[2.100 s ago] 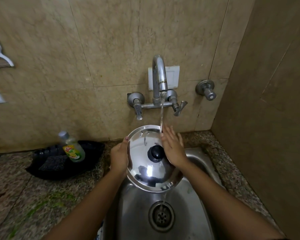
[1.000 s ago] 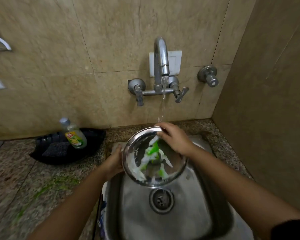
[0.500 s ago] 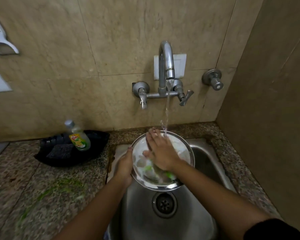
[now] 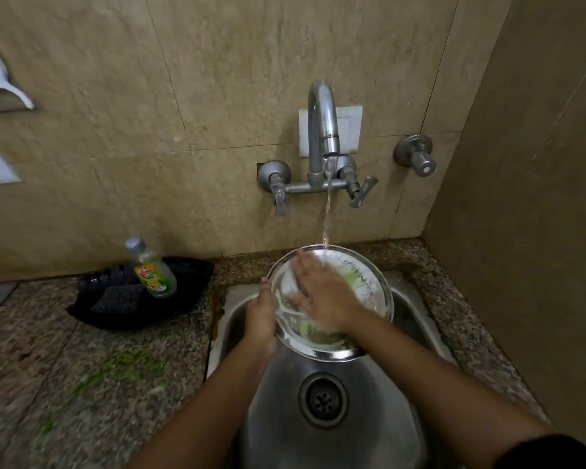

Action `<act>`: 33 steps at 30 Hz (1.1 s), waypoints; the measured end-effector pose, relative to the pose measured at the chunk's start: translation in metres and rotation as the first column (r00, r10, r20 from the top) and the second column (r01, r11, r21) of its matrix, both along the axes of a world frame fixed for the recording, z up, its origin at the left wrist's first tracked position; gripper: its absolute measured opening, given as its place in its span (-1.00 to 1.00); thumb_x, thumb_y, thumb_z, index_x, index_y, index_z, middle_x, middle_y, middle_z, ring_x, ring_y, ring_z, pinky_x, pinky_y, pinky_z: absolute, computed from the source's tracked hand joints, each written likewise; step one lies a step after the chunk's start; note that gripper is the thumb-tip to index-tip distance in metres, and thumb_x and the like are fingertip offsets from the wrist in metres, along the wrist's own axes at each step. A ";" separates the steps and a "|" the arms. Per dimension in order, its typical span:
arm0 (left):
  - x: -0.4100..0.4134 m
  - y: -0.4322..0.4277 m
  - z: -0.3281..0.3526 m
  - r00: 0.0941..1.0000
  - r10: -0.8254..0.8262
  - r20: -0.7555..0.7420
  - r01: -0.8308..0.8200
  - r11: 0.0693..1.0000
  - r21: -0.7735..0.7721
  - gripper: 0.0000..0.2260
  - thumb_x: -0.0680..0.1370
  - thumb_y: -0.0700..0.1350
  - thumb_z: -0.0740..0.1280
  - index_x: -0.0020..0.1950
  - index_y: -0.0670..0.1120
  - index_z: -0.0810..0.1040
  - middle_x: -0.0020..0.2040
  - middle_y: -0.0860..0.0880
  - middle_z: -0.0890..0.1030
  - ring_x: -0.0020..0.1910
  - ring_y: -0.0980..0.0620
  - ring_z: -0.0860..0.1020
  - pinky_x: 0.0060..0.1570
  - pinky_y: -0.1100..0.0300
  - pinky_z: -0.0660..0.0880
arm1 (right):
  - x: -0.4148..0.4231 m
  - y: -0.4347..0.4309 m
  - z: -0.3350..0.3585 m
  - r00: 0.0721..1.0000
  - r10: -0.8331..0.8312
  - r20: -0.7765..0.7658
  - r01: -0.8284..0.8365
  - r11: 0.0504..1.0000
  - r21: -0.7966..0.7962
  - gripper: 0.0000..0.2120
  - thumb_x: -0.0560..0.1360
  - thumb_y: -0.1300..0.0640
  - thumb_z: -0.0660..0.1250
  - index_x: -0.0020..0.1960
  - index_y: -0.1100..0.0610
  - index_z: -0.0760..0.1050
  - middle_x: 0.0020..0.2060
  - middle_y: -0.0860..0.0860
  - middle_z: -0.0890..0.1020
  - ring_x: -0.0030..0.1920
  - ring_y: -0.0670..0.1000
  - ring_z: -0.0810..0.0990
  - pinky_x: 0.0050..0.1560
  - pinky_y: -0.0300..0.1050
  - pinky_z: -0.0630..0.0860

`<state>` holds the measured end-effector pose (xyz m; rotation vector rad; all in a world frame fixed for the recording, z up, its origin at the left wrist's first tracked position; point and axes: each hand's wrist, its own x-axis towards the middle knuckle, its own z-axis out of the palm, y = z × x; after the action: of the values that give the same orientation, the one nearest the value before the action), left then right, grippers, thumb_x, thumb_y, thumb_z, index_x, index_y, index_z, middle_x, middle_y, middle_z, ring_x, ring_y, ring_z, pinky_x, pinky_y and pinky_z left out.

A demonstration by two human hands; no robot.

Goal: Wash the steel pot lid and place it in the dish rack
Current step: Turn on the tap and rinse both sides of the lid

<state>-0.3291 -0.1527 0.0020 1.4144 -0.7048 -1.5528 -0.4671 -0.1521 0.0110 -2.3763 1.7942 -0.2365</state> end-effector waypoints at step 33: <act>-0.004 0.003 0.015 0.998 0.035 0.056 -0.034 0.999 -0.021 -0.57 0.58 0.17 0.16 -0.23 -0.10 0.62 -0.25 -0.12 0.68 -0.21 -0.09 0.64 -0.11 0.09 0.57 | 0.001 -0.004 0.009 0.999 0.042 0.009 -0.042 0.998 -0.038 -0.37 0.61 -0.15 -0.07 0.55 0.11 -0.19 0.56 0.05 -0.15 0.54 -0.02 -0.21 0.50 -0.05 -0.18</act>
<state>-0.3331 -0.1497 0.0168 1.4530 -0.7240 -1.4801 -0.4660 -0.1565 0.0204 -2.4312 1.7491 -0.2796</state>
